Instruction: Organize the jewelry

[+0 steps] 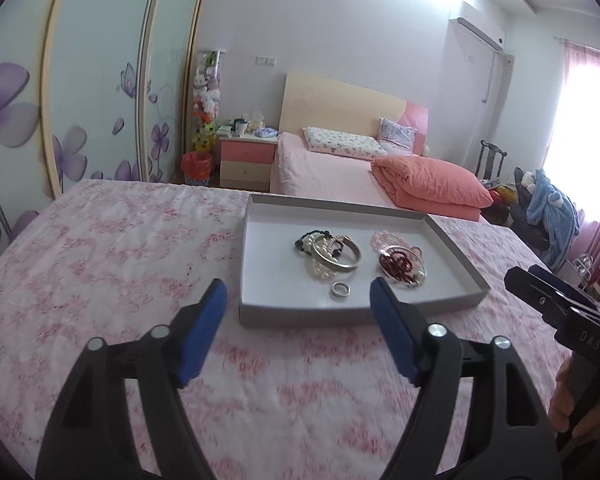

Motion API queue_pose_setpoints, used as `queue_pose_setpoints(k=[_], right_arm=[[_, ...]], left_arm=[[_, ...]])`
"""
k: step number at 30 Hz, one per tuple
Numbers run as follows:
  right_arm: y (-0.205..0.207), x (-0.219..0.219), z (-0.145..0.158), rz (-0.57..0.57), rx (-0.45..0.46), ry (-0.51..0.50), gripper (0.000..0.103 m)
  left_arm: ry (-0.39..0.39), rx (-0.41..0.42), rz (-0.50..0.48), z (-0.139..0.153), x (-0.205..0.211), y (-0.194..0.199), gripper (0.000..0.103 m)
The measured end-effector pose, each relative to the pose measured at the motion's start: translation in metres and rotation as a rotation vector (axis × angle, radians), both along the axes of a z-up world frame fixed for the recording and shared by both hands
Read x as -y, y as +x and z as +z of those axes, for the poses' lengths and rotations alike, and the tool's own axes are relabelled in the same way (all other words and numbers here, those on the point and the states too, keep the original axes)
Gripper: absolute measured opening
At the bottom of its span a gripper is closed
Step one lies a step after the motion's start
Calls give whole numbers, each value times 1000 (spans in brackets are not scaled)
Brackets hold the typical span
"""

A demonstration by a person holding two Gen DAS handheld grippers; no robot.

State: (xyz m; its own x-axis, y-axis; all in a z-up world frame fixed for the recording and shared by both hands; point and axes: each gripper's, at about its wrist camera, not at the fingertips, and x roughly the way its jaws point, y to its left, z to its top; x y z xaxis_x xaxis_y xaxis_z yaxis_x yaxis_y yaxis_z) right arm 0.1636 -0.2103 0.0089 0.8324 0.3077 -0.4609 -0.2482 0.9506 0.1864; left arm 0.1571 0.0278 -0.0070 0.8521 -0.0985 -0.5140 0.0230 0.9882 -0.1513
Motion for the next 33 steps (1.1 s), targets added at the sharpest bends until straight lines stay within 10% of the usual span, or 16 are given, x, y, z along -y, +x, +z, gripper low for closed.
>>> queue_pose_setpoints(k=[11, 33], right_arm=[[-35, -4, -6, -2, 2, -20, 101], [-59, 2, -19, -47, 30, -39, 101]], left_arm=[[70, 66, -14, 1, 12, -44, 98], [80, 94, -2, -9, 15, -65, 99]])
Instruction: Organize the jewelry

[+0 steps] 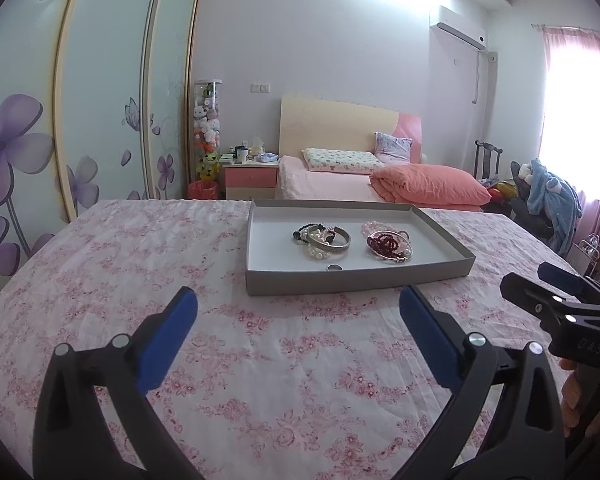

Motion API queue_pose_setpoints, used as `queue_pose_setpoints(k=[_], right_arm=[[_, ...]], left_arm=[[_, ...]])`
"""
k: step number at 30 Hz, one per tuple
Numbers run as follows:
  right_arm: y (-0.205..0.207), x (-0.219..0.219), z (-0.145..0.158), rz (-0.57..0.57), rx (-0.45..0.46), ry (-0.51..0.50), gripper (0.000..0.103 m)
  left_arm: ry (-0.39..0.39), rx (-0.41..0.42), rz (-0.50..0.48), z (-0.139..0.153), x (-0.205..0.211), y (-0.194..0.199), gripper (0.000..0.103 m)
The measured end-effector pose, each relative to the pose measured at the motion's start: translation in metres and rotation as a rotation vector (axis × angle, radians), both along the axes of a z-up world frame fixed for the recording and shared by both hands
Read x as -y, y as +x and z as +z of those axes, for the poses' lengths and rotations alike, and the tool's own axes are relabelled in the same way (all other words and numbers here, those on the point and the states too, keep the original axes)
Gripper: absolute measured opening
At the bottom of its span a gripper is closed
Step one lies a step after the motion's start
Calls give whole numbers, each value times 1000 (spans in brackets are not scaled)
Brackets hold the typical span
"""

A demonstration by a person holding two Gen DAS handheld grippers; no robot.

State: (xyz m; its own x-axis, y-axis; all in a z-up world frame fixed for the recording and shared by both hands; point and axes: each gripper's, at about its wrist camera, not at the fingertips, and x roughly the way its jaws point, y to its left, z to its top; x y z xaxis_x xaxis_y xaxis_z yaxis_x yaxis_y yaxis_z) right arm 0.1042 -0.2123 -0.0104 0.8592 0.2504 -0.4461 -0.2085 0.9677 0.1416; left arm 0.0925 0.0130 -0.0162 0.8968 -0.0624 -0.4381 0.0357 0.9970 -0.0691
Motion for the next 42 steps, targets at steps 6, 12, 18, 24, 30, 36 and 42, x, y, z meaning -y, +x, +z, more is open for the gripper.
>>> queue_pose_setpoints(k=[6, 12, 18, 24, 30, 36, 42], right_arm=[[0, -1, 0, 0, 1, -1, 101], [0, -1, 0, 1, 1, -2, 101], [2, -2, 0, 1, -2, 0, 101], [2, -2, -1, 3, -6, 1, 101], [3, -3, -2, 3, -8, 1, 101], [3, -3, -2, 3, -8, 2, 101], [3, -3, -1, 2, -8, 1, 101]], left_arm=[[0, -3, -7, 0, 1, 0, 99], [0, -5, -9, -1, 1, 1, 99], [0, -8, -9, -1, 1, 2, 99], [2, -12, -5, -4, 2, 2, 99], [0, -17, -2, -5, 2, 5, 99], [1, -20, -5, -6, 2, 5, 99], [2, -22, -6, -8, 2, 5, 99]])
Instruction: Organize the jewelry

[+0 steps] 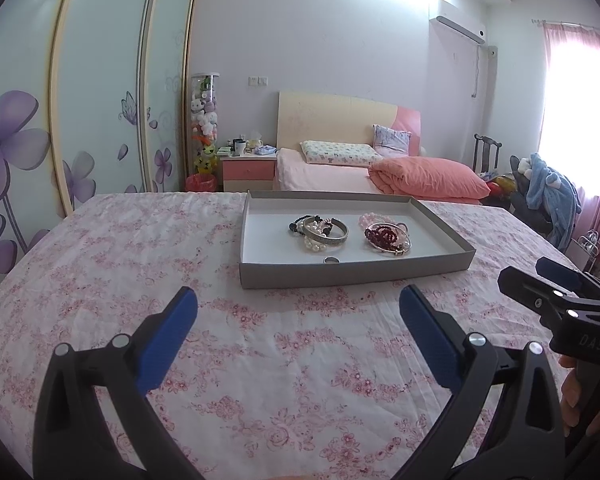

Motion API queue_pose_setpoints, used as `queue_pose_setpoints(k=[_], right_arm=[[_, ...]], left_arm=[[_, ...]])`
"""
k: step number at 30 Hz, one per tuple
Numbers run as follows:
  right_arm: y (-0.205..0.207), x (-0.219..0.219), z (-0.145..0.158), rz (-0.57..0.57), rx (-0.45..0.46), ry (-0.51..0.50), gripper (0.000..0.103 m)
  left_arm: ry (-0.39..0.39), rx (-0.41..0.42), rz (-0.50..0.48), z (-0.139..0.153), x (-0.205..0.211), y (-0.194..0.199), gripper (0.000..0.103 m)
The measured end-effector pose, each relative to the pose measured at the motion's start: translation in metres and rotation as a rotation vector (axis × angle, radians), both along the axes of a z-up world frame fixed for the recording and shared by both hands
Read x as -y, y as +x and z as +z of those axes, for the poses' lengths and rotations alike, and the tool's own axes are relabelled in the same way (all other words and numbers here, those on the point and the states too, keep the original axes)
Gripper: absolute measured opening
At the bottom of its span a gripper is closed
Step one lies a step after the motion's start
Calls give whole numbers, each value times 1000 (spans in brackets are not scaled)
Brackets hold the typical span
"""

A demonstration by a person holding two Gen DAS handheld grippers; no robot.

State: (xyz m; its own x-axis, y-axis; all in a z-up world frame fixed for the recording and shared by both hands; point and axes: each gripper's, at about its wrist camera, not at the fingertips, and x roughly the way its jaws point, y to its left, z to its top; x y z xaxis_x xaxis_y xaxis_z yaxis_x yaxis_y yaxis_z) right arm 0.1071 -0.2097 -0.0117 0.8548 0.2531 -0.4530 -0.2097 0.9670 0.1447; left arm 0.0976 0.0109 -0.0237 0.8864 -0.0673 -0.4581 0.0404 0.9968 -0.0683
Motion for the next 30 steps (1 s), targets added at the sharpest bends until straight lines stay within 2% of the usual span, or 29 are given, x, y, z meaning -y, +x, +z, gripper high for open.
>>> queue_pose_setpoints(k=[30], right_arm=[[-2, -1, -3, 2, -7, 8, 101]], left_arm=[[-2, -4, 1, -1, 0, 1, 99]])
